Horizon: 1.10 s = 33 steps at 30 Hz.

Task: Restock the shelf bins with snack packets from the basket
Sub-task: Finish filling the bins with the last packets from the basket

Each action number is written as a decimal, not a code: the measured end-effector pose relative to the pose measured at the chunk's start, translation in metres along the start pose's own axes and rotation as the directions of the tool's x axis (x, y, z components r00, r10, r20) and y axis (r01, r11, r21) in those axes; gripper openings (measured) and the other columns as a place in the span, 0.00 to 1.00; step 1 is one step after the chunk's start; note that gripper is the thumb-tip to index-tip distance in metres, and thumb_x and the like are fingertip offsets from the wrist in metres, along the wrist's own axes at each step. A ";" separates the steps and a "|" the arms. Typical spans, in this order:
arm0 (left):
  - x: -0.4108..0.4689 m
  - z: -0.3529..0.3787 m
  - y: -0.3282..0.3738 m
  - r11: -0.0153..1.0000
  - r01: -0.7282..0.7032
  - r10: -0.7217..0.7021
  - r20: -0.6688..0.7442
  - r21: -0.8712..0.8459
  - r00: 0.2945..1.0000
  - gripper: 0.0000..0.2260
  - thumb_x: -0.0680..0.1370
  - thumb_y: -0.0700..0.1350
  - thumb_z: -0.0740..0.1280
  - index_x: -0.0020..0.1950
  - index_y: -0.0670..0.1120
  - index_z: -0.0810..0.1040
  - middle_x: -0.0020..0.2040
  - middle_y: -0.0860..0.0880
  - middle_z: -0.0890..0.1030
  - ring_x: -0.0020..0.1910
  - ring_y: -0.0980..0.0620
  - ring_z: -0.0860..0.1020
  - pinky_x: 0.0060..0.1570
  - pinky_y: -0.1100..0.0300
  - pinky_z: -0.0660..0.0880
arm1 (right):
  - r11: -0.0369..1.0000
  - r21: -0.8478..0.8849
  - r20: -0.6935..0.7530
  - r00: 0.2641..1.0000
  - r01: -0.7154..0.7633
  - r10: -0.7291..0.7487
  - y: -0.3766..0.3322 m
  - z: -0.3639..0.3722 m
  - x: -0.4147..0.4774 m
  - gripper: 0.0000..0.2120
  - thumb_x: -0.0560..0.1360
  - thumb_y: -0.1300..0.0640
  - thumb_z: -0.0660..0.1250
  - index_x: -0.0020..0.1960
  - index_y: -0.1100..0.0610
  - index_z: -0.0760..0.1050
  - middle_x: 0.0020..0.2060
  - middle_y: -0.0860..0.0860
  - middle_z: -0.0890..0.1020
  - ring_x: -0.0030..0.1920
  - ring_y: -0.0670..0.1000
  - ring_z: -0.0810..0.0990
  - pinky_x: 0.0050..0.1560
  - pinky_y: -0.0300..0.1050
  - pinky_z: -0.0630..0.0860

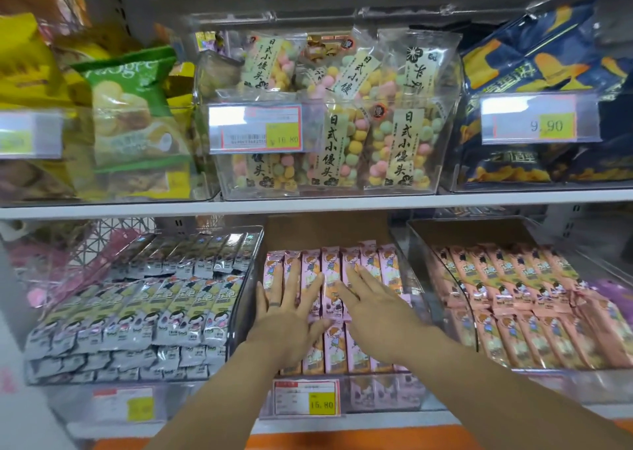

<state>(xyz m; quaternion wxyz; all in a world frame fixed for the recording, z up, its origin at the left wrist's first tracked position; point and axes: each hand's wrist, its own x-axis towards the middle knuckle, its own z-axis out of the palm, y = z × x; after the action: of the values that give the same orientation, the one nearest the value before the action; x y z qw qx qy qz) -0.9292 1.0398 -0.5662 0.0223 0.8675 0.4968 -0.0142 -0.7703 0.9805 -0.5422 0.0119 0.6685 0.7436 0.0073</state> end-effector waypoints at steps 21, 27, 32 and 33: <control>-0.018 -0.021 0.031 0.979 -0.039 0.028 -0.060 -0.201 0.998 0.30 0.79 0.62 0.54 0.76 0.63 0.39 0.73 0.52 0.25 0.71 0.45 0.25 0.69 0.38 0.33 | 0.953 0.300 -0.277 0.951 -0.049 0.136 0.057 -0.041 -0.078 0.19 0.80 0.53 0.58 0.70 0.44 0.68 0.71 0.41 0.66 0.72 0.44 0.60 0.73 0.42 0.56; -0.020 -0.027 0.106 0.934 -0.293 0.262 -0.168 -0.203 0.950 0.27 0.81 0.59 0.53 0.76 0.64 0.42 0.74 0.58 0.30 0.73 0.51 0.28 0.69 0.41 0.31 | 0.903 0.213 -0.189 0.891 -0.374 0.414 0.127 -0.011 -0.100 0.27 0.79 0.51 0.60 0.75 0.46 0.57 0.77 0.52 0.55 0.76 0.54 0.52 0.75 0.50 0.55; -0.008 -0.028 0.156 0.895 -0.363 0.346 -0.110 -0.260 0.932 0.24 0.81 0.60 0.48 0.76 0.62 0.44 0.75 0.59 0.32 0.73 0.53 0.29 0.69 0.43 0.31 | 0.917 0.096 -0.022 0.921 -0.386 0.390 0.146 0.002 -0.085 0.30 0.79 0.40 0.52 0.76 0.40 0.42 0.77 0.50 0.39 0.76 0.58 0.38 0.72 0.63 0.40; -0.006 -0.027 0.159 0.897 -0.356 0.340 -0.105 -0.264 0.935 0.24 0.81 0.60 0.48 0.76 0.62 0.44 0.75 0.58 0.32 0.73 0.54 0.28 0.69 0.44 0.30 | 0.920 0.090 0.016 0.924 -0.382 0.382 0.149 0.003 -0.082 0.30 0.80 0.40 0.51 0.76 0.40 0.39 0.76 0.50 0.37 0.76 0.58 0.37 0.72 0.64 0.39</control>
<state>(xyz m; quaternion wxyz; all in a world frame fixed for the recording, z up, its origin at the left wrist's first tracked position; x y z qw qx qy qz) -0.7946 0.9554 -0.5350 0.1322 0.9305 0.3311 0.0842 -0.6136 0.9150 -0.5403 -0.0210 0.8004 0.5986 -0.0242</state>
